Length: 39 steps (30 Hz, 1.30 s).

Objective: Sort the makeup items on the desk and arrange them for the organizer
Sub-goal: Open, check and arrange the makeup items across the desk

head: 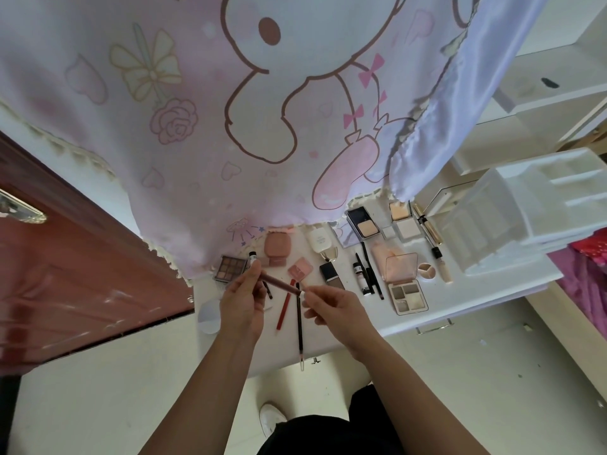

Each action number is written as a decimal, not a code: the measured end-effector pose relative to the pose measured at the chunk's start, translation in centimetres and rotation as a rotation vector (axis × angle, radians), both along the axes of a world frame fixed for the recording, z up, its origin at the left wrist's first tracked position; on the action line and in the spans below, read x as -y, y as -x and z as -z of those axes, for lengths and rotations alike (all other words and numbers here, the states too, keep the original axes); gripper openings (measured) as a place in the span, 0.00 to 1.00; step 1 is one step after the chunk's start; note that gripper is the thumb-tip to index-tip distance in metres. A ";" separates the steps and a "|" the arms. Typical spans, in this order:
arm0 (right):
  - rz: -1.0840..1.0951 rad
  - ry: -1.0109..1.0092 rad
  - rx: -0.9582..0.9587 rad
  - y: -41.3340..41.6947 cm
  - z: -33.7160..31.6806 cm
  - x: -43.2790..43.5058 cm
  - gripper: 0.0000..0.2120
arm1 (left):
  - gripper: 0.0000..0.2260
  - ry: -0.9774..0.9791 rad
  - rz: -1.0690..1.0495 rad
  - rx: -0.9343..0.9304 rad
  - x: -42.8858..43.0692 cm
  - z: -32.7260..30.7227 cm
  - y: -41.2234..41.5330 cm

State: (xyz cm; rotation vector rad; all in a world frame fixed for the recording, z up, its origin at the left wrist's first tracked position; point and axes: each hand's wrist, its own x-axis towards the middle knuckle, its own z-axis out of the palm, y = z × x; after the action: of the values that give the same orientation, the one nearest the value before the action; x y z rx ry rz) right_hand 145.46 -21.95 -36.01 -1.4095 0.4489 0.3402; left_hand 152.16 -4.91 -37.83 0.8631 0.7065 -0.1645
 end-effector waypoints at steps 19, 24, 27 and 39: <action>0.126 0.104 0.053 -0.1 0.7 0.4 0.14 | 0.09 0.038 -0.061 0.001 -0.1 -0.8 0.0; 0.083 0.019 -0.019 0.1 0.7 0.3 0.20 | 0.11 0.044 -0.052 0.008 -0.2 -0.9 0.0; 0.150 -0.010 -0.012 0.0 0.6 0.4 0.09 | 0.12 0.035 -0.033 0.006 -0.2 -0.5 0.2; 0.298 -0.120 -0.074 -0.3 2.8 4.7 0.20 | 0.06 0.102 0.291 -0.267 2.3 3.2 3.0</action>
State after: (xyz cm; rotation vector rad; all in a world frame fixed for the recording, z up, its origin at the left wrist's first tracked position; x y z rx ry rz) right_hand 145.72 -26.68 -38.81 -1.1957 0.6792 0.1748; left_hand 149.18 -7.22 -41.02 0.8513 0.8101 -0.5801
